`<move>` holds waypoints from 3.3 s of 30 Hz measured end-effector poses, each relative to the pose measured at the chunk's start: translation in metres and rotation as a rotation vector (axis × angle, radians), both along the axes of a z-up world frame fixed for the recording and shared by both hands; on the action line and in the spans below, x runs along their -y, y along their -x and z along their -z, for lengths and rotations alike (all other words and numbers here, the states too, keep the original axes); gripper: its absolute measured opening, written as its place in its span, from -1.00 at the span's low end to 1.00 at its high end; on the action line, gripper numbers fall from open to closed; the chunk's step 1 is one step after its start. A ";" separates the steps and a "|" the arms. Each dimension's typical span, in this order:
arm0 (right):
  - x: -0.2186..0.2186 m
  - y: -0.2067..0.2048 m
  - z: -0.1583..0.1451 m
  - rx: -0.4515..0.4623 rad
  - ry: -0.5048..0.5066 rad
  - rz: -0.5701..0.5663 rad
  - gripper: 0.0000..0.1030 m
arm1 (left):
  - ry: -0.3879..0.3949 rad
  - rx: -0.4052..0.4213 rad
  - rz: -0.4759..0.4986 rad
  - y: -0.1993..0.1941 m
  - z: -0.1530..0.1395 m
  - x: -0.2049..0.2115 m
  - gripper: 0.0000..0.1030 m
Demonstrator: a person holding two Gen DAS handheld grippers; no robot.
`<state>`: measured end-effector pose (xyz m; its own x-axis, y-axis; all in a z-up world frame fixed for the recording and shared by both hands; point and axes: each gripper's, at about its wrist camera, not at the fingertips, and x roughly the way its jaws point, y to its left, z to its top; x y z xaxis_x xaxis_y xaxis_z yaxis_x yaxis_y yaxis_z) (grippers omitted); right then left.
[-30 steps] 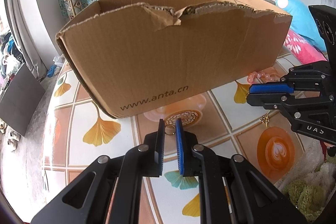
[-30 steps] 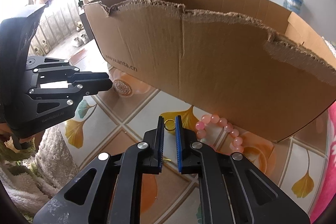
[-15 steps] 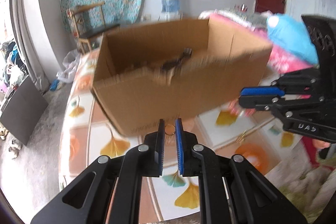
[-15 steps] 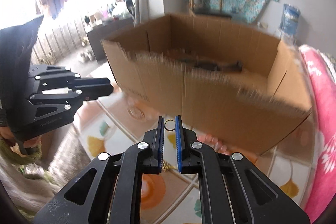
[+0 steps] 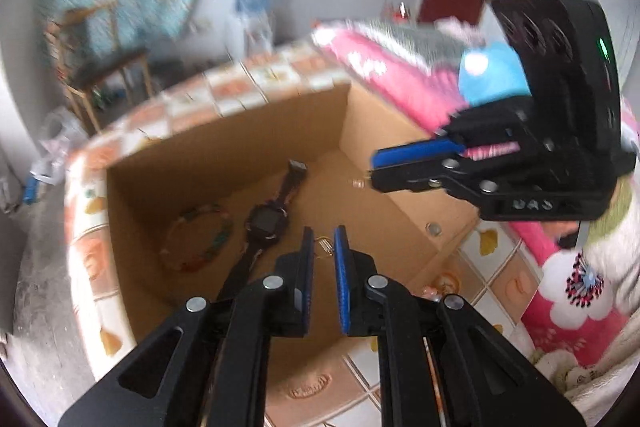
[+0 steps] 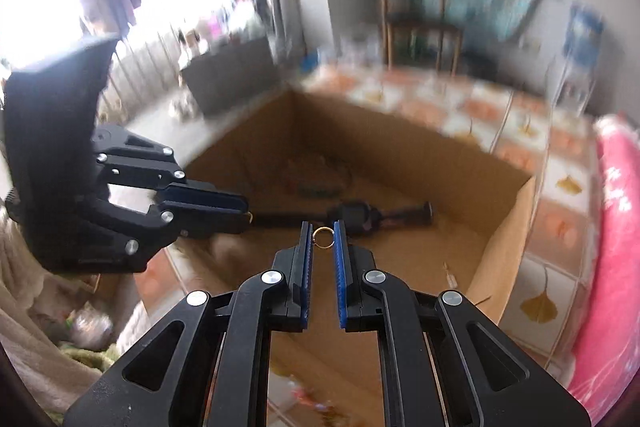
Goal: Organize jewelry
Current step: 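Carry the gold ring with the right gripper over the box, then open the right gripper to drop the gold ring into the box, then withdraw the right gripper from the box toward the gold butterfly charm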
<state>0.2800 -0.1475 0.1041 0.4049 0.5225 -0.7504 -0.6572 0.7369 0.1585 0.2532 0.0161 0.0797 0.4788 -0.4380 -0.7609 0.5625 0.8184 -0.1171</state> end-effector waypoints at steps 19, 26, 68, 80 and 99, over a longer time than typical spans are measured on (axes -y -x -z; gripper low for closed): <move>-0.033 -0.076 0.061 -0.211 0.323 -0.079 -0.72 | -0.103 -0.519 -0.022 -0.088 0.081 0.034 -0.72; -0.021 -0.078 0.051 -0.192 0.269 -0.039 -0.71 | -0.098 -0.476 -0.033 -0.081 0.074 0.031 -0.60; 0.071 0.136 0.111 -0.092 -0.048 0.398 -0.52 | 0.086 0.003 -0.040 0.143 0.089 0.024 0.45; 0.065 0.118 0.116 -0.027 0.026 0.272 -0.80 | 0.081 0.064 0.116 0.136 0.093 0.072 -0.24; 0.077 0.120 0.119 -0.030 0.160 0.205 -0.85 | -0.015 0.096 0.186 0.139 0.106 0.095 -0.35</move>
<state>0.1604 -0.2243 -0.0146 0.4664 0.3060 -0.8300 -0.4885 0.8713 0.0468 0.1146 -0.0786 -0.0259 0.4611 -0.5150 -0.7226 0.7124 0.7003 -0.0445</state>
